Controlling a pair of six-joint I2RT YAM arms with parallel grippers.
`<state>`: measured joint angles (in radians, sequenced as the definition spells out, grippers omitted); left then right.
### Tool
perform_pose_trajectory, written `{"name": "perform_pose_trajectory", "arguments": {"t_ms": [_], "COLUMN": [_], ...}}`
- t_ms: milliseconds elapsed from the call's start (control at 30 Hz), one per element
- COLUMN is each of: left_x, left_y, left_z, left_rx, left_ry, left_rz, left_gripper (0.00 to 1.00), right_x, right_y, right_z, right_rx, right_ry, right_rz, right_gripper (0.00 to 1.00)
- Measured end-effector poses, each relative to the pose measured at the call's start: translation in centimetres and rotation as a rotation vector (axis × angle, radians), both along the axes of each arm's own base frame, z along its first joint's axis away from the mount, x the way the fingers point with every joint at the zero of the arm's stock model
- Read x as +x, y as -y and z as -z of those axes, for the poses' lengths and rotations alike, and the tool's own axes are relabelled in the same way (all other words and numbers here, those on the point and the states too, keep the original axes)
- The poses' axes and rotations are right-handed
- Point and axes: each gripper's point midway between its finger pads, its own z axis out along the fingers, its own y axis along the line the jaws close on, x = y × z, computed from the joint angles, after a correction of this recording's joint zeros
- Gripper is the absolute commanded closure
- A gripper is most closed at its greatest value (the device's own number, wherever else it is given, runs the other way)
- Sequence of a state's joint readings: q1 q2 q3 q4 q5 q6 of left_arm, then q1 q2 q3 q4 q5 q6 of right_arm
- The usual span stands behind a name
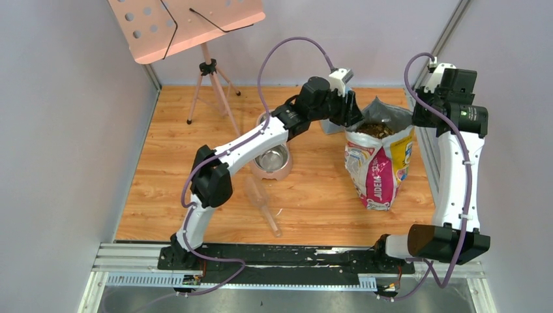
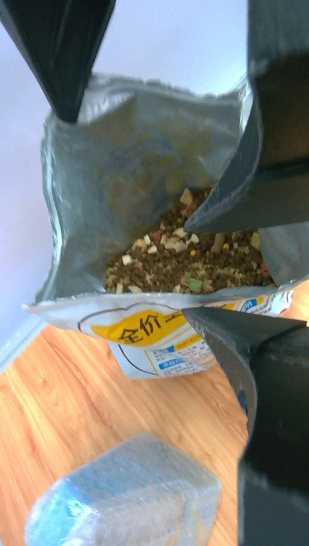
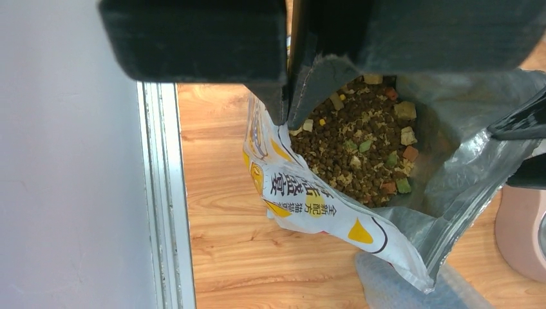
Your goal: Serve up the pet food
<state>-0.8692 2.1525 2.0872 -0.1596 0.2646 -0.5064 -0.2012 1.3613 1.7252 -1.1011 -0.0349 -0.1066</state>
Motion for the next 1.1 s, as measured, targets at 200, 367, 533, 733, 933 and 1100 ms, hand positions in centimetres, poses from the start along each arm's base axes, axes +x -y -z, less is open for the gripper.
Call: {"name": "perform_pose_trajectory", "arguments": {"t_ms": [200,367,533,733,933,1100], "left_x": [-0.9,-1.5,-2.8,-7.6,-11.3,-11.2], "left_y": [-1.8,-6.4,-13.7,-19.0,-24.6,-30.4], "left_z": [-4.0,-7.7,-10.7,-8.2,1.4,7.4], "left_rx": [-0.050,-0.034,0.044,0.251,0.572,0.735], "left_ry": [0.063,0.157,0.314,0.502,0.459,0.222], "left_rz": [0.065,0.058,0.003,0.112,0.244,0.057], "left_gripper": [0.29,0.26,0.25,0.10,0.09,0.01], "right_x": [0.4,1.0,0.0,-0.4,-2.5,-3.3], "right_y": [0.2,0.2,-1.6,-6.0,-11.6,-16.0], "right_z": [-1.7,-8.8,-13.6,-11.8,-9.7,-10.8], "right_rx": [-0.011,-0.023,0.010,0.141,0.272,0.297], "right_ry": [0.072,0.244,0.392,0.378,0.385,0.417], "right_rz": [0.007,0.010,-0.055,-0.264,-0.521,-0.685], "right_gripper": [0.52,0.51,0.47,0.33,0.19,0.00]}}
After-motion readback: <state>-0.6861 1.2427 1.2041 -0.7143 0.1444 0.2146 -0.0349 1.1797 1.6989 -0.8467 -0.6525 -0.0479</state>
